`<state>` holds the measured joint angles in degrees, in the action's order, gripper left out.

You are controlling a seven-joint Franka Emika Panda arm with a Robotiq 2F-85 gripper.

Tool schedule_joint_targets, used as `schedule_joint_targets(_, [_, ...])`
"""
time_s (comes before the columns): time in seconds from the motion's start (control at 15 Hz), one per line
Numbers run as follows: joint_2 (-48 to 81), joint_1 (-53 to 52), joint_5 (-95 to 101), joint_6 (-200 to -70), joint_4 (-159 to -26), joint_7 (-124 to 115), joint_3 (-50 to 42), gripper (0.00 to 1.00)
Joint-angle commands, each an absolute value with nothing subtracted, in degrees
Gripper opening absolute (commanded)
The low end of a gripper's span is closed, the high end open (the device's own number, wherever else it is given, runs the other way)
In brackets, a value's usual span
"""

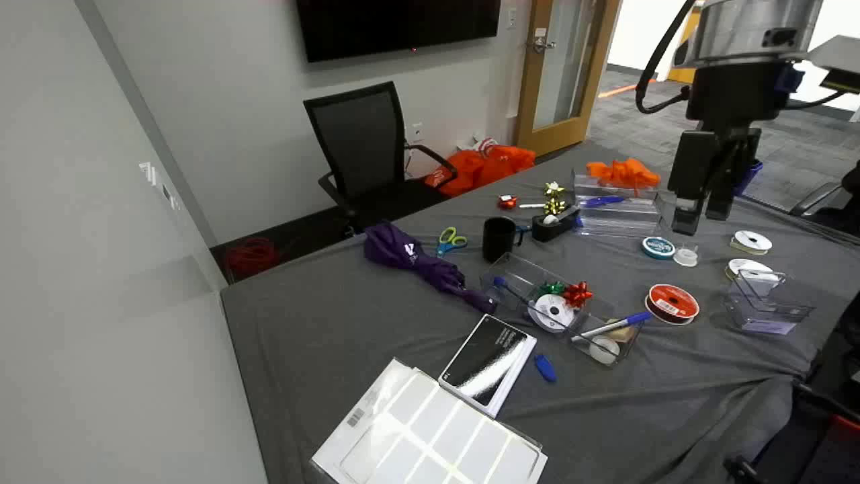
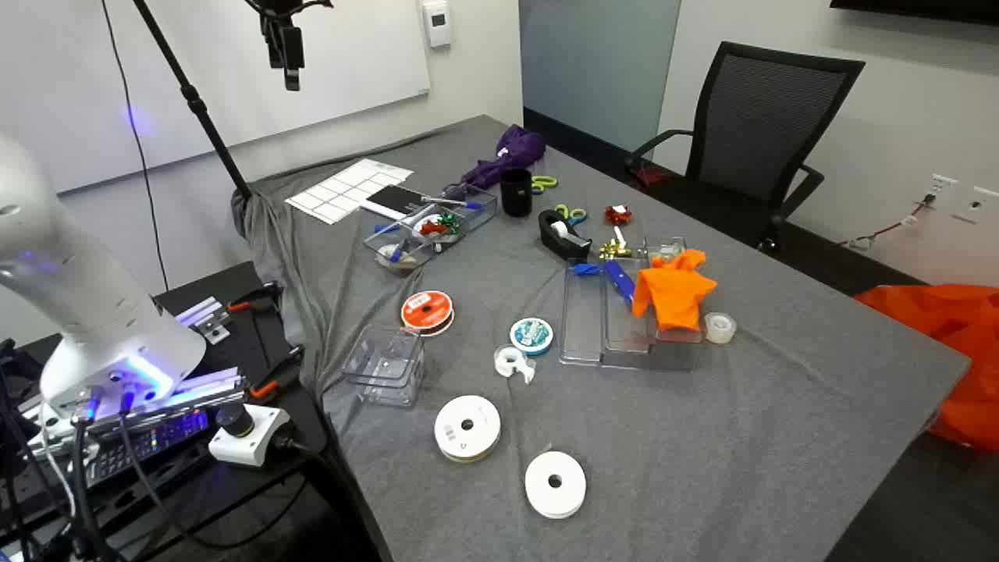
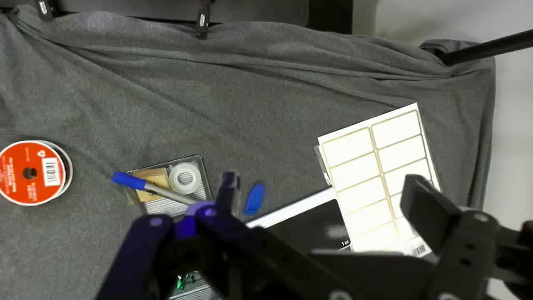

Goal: Move the blue marker to the far left compartment of the container

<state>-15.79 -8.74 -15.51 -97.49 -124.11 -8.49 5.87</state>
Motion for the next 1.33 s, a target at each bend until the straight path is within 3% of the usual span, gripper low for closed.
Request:
schedule_joint_targets(0.0, [-15.8,-8.0,-15.7,-97.3,-124.0,-8.3,6.5,1.0])
schedule_joint_targets(0.6, [-8.9,-7.4,-8.9,-101.7,-122.7,-2.0,5.9,1.0])
schedule_joint_targets(1.27, [3.7,-6.1,-8.4,-123.1,-128.0,26.9,4.4,1.0])
